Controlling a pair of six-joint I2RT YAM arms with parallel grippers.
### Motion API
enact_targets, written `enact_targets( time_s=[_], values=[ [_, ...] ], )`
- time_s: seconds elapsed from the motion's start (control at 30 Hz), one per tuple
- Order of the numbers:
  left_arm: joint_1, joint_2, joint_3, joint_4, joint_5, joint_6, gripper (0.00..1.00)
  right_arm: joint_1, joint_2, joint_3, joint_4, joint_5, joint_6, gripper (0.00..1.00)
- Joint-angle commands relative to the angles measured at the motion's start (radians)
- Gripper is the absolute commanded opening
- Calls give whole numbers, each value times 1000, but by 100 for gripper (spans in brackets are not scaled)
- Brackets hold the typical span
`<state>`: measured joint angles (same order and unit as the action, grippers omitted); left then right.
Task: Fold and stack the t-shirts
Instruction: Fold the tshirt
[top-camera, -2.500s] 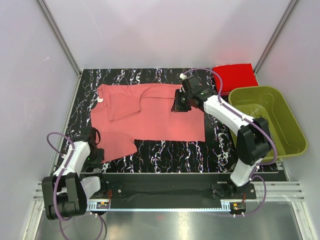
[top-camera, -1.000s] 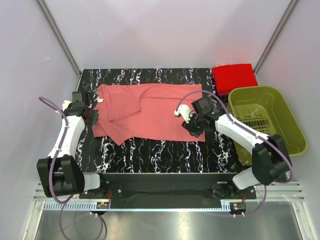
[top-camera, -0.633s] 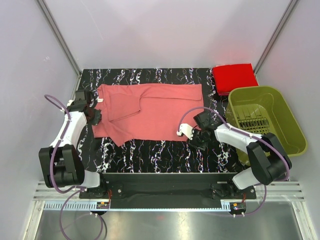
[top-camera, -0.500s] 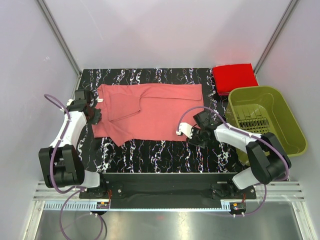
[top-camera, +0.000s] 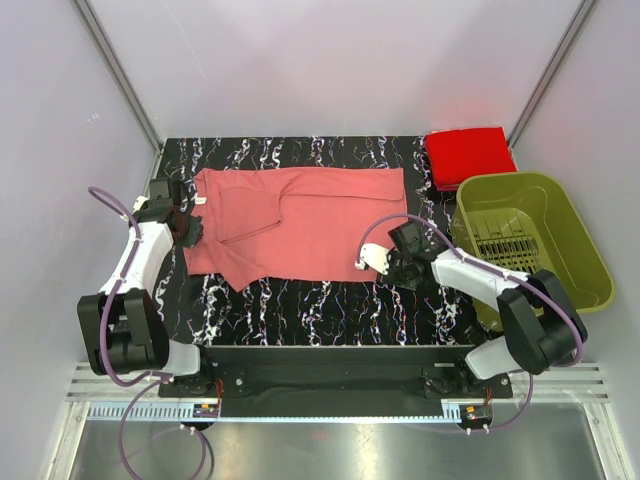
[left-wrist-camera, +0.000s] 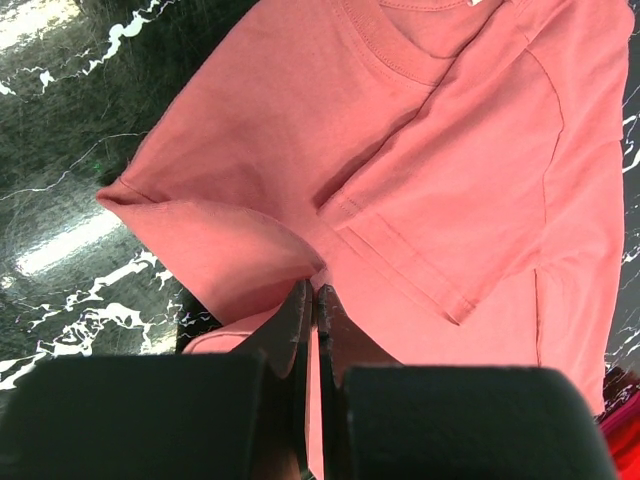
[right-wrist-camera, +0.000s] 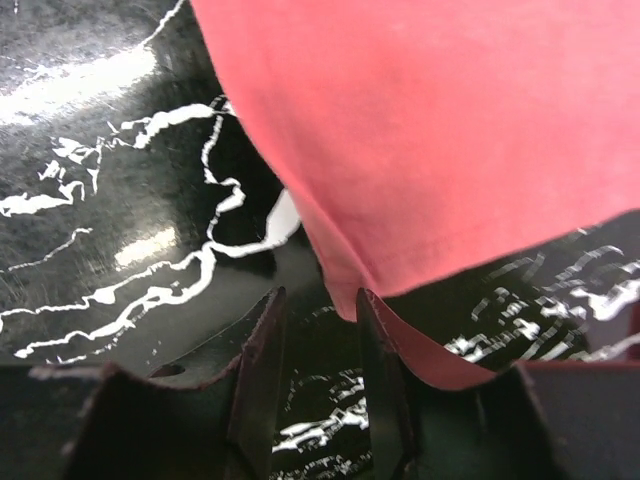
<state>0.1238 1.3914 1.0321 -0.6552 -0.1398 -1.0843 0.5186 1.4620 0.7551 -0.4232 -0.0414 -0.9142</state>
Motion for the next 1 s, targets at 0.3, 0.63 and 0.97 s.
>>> enact_targets(
  time_s=[0.3, 0.63, 0.97],
  values=[
    [-23, 17, 33, 39, 0, -5, 0, 3, -46, 6, 0, -17, -3, 50],
    [-24, 21, 23, 46, -14, 1, 0, 17, -20, -7, 7, -48, 14, 49],
    [-26, 29, 46, 46, -43, 17, 0, 20, 40, -13, 104, 37, 4, 17]
  ],
)
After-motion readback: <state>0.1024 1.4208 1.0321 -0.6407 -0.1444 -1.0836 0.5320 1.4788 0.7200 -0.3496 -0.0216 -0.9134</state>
